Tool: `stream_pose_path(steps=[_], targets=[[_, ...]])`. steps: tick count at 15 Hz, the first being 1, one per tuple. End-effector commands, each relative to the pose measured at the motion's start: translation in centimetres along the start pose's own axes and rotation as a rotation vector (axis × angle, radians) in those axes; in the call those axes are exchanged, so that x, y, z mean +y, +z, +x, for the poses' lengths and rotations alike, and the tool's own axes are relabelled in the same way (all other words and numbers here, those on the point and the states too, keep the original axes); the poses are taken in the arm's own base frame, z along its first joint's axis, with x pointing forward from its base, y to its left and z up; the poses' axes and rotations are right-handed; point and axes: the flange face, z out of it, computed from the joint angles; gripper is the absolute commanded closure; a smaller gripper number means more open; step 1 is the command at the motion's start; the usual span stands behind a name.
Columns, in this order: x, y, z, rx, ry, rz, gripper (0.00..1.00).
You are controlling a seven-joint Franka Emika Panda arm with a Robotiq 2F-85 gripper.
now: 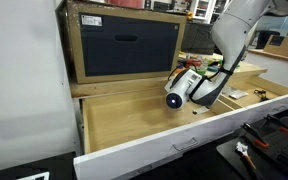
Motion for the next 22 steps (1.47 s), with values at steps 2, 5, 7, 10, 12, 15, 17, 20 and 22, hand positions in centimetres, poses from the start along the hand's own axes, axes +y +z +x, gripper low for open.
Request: stream_pose_path(steps=[2,5,7,10,12,15,17,20,22], targets=[[0.2,-0.3,0.4,0.032,-0.025,-0.040,1.00],[0.1,-0.2,0.6,0.046,-0.043,-0.036,1.00],[0.1,-0.1,0.7,0.056,-0.057,-0.030,1.00],[0.0,0.2,0.8,0.071,-0.090,-0.017,1.00],[-0.1,0.4,0.8,0.086,-0.121,-0.005,1.00],[-0.3,0.5,1.0,0.121,-0.169,0.020,1.00],[-0.4,0.6,1.1,0.137,-0.194,0.034,1.00],[-0.4,0.9,1.1,0.167,-0.225,0.054,1.00],[-0.3,1.2,1.1,0.182,-0.246,0.059,1.00]])
